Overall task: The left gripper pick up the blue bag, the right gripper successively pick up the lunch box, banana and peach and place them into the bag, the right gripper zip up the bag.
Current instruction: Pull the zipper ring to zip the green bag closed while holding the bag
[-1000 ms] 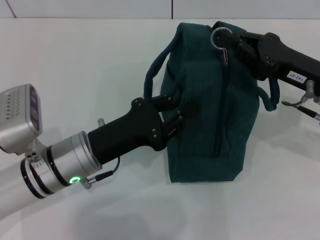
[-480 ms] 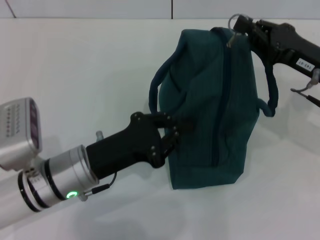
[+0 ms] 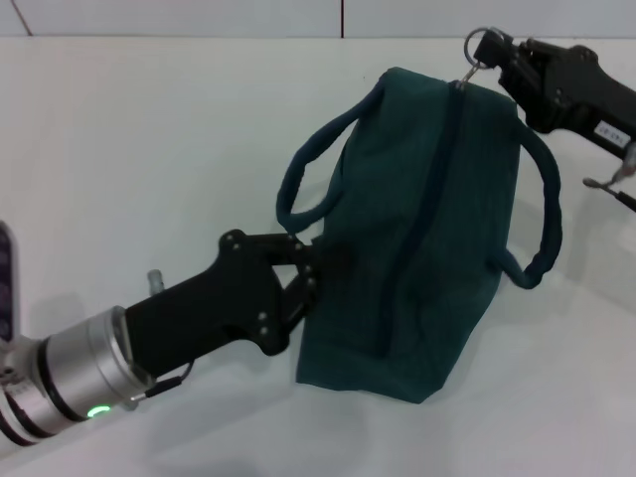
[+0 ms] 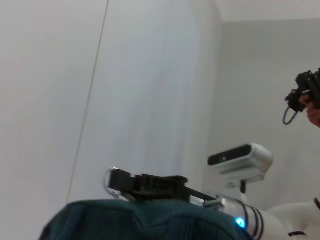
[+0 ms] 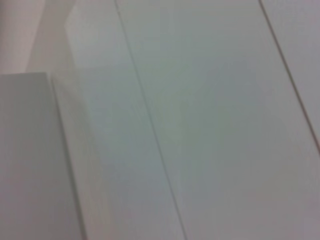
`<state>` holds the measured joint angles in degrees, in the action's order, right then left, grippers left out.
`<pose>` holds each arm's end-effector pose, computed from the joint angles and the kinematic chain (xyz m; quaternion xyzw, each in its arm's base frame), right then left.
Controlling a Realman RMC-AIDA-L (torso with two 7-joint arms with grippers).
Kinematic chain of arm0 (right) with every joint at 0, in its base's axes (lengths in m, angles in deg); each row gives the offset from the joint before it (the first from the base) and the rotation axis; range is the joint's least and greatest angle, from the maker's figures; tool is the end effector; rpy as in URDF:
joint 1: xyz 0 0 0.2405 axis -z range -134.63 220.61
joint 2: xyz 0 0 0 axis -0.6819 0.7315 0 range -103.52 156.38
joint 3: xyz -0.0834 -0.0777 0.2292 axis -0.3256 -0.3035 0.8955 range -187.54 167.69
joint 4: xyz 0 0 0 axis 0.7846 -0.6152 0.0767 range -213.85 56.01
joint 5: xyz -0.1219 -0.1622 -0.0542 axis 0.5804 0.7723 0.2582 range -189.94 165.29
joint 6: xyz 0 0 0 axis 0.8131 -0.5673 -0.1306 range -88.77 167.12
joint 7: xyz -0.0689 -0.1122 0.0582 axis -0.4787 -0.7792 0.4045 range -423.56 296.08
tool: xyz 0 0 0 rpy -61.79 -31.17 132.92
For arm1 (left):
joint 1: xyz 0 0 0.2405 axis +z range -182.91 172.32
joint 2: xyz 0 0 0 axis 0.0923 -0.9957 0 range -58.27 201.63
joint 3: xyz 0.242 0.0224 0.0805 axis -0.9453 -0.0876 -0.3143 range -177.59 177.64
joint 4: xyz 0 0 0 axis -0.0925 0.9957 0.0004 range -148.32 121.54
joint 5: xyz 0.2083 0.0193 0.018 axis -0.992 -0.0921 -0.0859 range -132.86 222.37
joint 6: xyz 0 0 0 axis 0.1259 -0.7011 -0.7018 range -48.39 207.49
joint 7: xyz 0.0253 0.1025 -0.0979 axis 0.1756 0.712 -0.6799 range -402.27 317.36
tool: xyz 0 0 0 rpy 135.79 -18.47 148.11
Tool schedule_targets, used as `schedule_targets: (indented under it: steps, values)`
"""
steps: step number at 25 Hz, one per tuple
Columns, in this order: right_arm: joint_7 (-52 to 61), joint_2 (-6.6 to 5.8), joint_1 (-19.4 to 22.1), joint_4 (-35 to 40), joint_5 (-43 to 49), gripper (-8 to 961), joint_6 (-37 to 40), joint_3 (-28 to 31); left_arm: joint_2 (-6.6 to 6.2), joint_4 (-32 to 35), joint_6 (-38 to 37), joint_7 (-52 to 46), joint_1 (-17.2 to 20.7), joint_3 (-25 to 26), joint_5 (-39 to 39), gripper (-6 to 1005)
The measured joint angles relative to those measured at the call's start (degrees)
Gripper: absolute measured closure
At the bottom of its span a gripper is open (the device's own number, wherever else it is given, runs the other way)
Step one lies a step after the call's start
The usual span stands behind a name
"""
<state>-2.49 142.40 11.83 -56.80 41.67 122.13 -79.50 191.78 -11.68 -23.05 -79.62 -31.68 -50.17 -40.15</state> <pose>0.2155 0.3566 0.0039 -0.8327 0.1716 0.4763 0.2242 -0.2474 0.2380 -0.0604 -0.8544 -0.1248 -0.4824 0.1477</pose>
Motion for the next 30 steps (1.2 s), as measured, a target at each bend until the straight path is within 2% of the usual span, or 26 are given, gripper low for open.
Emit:
schedule_targets:
  steps: [6,9,14,18,25,30]
  values:
    - [-3.4,0.13,3.6,0.0,0.1,938,8.3,-0.9,-0.34,1.6,0.1,-0.5,0.7,0.3,2.9,946]
    - [-3.6,0.12,4.9,0.0,0.0,937,8.9,-0.6,-0.66,3.9,0.3,-1.4,1.4,0.4,3.2,948]
    - [-3.5,-0.22,5.9,-0.7,-0.1,937,4.9,2.4,-1.61,9.4,0.4,-6.4,2.6,0.0,2.8,947]
    - [-3.7,-0.29,5.7,-1.1,0.0,937,0.3,2.6,-2.21,9.8,0.5,-7.3,2.4,0.1,2.8,932]
    - [-4.4,-0.24,5.3,-1.3,0.3,936,-7.7,2.1,-2.31,9.8,1.1,-7.3,2.2,0.3,2.8,906]
    - [-4.9,-0.17,5.2,-1.8,0.4,936,-10.2,1.4,-2.25,9.9,1.2,-7.3,2.2,0.4,3.1,887]
